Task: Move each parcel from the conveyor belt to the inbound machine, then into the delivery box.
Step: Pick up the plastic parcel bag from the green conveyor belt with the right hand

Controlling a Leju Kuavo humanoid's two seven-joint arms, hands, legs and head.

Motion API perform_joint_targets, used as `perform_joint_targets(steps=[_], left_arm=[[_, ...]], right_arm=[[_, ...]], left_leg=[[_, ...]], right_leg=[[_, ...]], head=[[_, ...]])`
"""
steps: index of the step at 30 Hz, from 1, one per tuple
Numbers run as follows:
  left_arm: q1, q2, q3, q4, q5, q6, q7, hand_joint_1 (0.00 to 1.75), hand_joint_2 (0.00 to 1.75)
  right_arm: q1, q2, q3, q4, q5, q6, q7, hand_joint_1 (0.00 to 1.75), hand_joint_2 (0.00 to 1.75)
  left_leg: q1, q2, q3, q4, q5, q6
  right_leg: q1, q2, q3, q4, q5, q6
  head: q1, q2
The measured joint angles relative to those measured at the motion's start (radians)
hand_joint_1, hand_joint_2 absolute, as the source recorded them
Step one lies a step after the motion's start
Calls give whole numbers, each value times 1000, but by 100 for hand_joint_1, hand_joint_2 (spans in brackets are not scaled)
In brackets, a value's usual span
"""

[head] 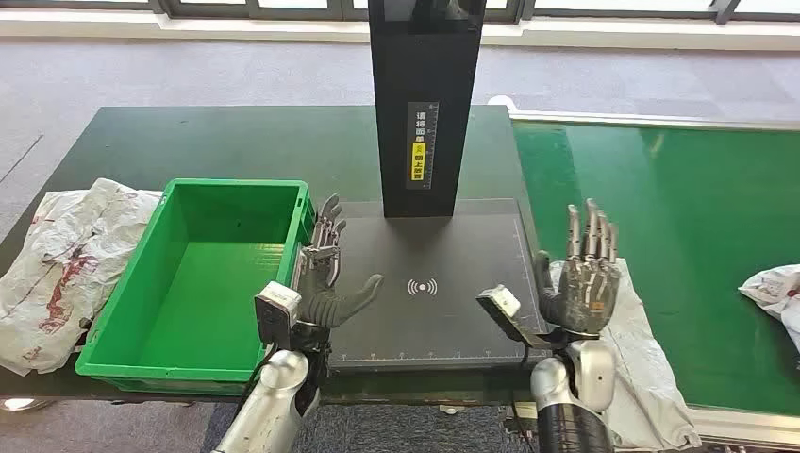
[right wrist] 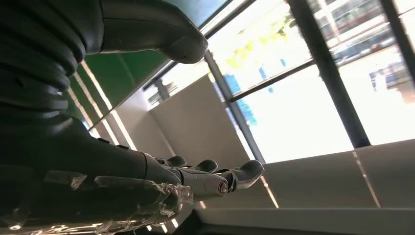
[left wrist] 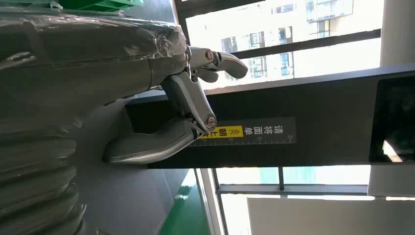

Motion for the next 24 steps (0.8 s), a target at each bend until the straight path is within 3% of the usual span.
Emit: perform_joint_targets(steps=[3, 9, 17, 24], left_arm=[[2, 0, 5, -9, 8, 9, 0, 0, 175], [11, 0, 30, -37, 34, 31, 0, 0, 175], [18, 0, 54, -52, 36, 32, 0, 0, 175], [23, 0, 74, -60, 28, 33, 0, 0, 175]], right_arm=[[-14, 0, -90, 0, 45, 0, 32, 0, 175], [-73, -57, -289, 131, 76, 1, 264, 0, 175], [-118, -136, -357, 314, 49, 7, 297, 0, 175], [-177, -206, -360, 526, -40, 154, 325, 0, 175]], left_leg=[[0, 0, 0, 0, 0, 0], [0, 0, 0, 0, 0, 0], [0, 0, 0, 0, 0, 0], [0, 0, 0, 0, 0, 0]], right_leg=[[0, 0, 0, 0, 0, 0], [1, 0, 0, 0, 0, 0], [1, 0, 0, 0, 0, 0], [1, 0, 0, 0, 0, 0]], head=[[0, 0], [0, 0], [0, 0], [0, 0]])
